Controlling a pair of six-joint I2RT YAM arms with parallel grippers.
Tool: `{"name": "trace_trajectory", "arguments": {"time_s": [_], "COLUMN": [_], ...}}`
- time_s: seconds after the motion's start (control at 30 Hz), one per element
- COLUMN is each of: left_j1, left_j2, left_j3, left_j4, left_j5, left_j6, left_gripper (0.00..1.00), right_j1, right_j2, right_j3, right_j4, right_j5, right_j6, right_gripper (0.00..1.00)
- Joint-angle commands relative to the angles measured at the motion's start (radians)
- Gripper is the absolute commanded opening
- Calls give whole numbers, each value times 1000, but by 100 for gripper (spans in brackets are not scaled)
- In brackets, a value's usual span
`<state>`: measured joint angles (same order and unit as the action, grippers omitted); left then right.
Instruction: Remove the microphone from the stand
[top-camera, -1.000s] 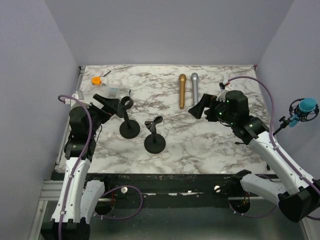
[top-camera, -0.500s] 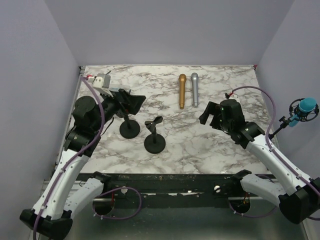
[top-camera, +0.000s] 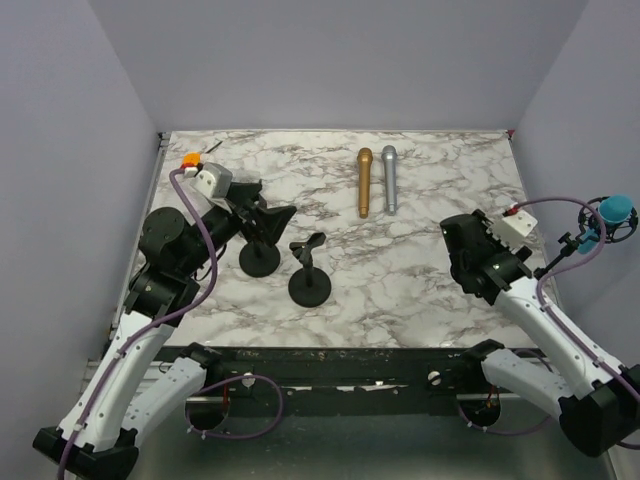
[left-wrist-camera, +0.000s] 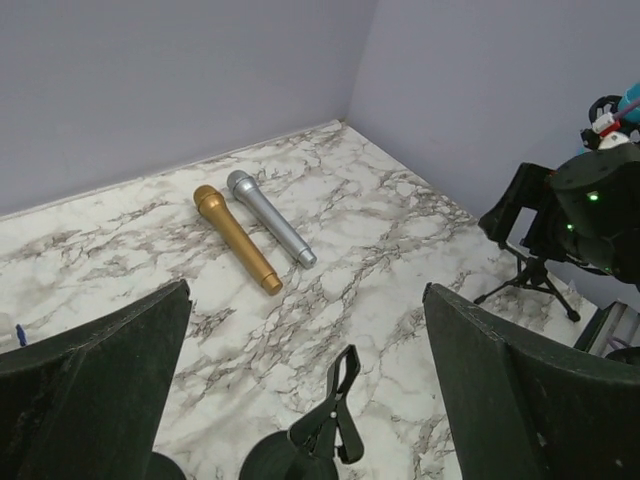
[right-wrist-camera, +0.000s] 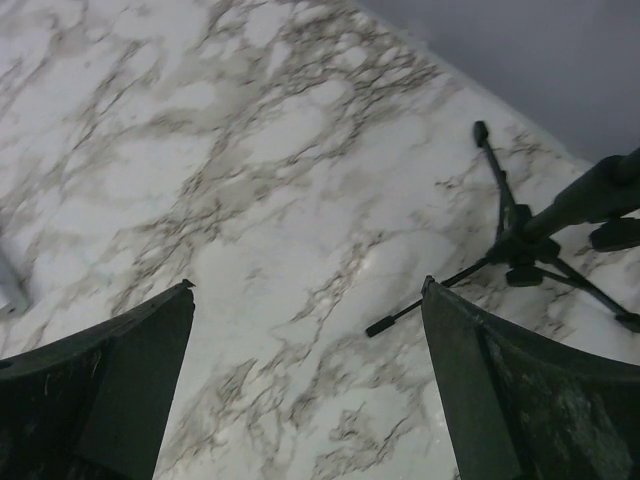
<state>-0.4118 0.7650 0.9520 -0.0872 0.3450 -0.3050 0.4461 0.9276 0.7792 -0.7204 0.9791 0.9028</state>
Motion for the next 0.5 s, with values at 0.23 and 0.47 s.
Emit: {"name": "trace_trajectory", "arguments": {"time_s": [0.23, 0.47], "left_j1": [-160, -232], "left_j2": [-107, -125], "left_j3": [-33, -38], "left_j4": [-1, -8], "left_j5": [-128, -194], "left_j6": [151, 191], "left_gripper": [98, 98], "right_j1": [-192, -209], "right_j2": [233, 233], "right_j3": [78, 84], "right_j4": [-224, -299], "right_j5": [363, 439], "right_j6": [279, 347], "right_gripper": [92, 89]}}
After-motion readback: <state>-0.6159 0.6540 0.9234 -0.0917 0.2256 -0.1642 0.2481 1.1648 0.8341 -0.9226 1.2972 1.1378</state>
